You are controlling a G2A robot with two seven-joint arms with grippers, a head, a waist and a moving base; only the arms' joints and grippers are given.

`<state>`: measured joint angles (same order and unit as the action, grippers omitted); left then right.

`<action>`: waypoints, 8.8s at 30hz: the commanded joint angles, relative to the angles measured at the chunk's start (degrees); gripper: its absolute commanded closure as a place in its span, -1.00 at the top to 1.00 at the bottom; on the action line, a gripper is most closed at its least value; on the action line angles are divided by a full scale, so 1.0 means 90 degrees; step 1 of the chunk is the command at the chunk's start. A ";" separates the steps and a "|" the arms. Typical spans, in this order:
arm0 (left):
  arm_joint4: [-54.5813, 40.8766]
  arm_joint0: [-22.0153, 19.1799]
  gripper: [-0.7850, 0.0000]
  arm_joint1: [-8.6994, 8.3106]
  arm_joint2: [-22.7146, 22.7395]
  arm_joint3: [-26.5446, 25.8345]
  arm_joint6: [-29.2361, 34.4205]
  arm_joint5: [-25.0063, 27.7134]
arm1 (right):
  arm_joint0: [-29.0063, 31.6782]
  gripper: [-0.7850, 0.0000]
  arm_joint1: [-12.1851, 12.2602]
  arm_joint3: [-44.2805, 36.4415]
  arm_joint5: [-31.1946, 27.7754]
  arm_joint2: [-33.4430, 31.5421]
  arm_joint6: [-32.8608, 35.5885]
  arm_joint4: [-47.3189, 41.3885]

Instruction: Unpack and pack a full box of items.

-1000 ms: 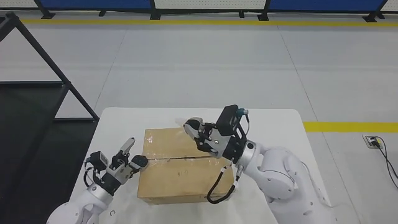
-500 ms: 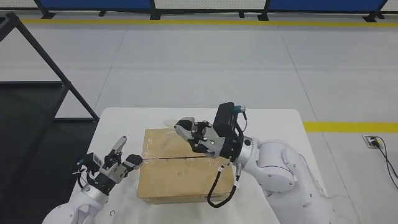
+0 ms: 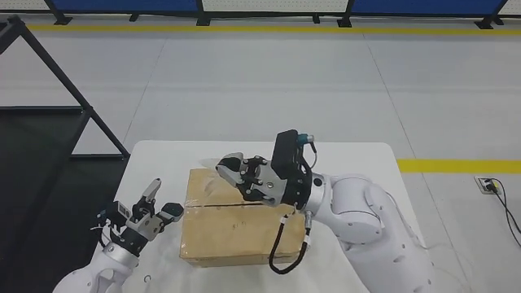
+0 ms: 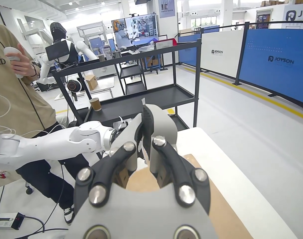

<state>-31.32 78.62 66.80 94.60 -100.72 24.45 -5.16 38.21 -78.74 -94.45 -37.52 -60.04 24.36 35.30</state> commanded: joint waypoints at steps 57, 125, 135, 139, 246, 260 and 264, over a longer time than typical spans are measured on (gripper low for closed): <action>0.0401 -0.0563 1.00 -0.0024 -0.0552 0.0172 0.0100 -0.0425 | 0.0525 -1.00 0.0302 0.0792 -0.0005 -0.0799 0.0349 -0.0480; 0.1205 -0.1945 1.00 0.0166 -0.2398 0.0451 -0.0034 -0.1277 | 0.1275 -1.00 0.0619 0.1376 -0.0467 -0.1053 -0.0449 -0.0345; 0.1251 -0.2123 1.00 0.0215 -0.2628 0.0553 -0.0042 -0.1350 | 0.1220 -1.00 0.0659 0.1663 -0.0582 -0.1038 -0.0377 -0.0328; 0.1262 -0.2176 1.00 0.0231 -0.2692 0.0593 -0.0034 -0.1361 | 0.1200 -1.00 0.0674 0.1814 -0.0613 -0.1043 -0.0375 -0.0373; 0.1296 -0.1831 1.00 0.0293 -0.2413 0.0405 0.0114 -0.1181 | 0.1804 1.00 0.0910 -0.1318 0.4354 0.0062 0.2076 0.2080; 0.1088 -0.1725 1.00 0.0292 -0.2214 0.0255 0.0021 -0.1027 | 0.2232 -1.00 0.0937 -0.1049 0.3231 -0.1149 0.1158 -0.0760; 0.0986 -0.1586 1.00 0.0274 -0.1983 0.0081 -0.0079 -0.0956 | 0.2174 -1.00 0.0946 -0.1017 0.3205 -0.1154 0.1272 -0.0685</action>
<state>-22.24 63.98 69.31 76.14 -99.62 23.95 -13.92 57.72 -70.22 -103.55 -8.75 -70.44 35.99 29.10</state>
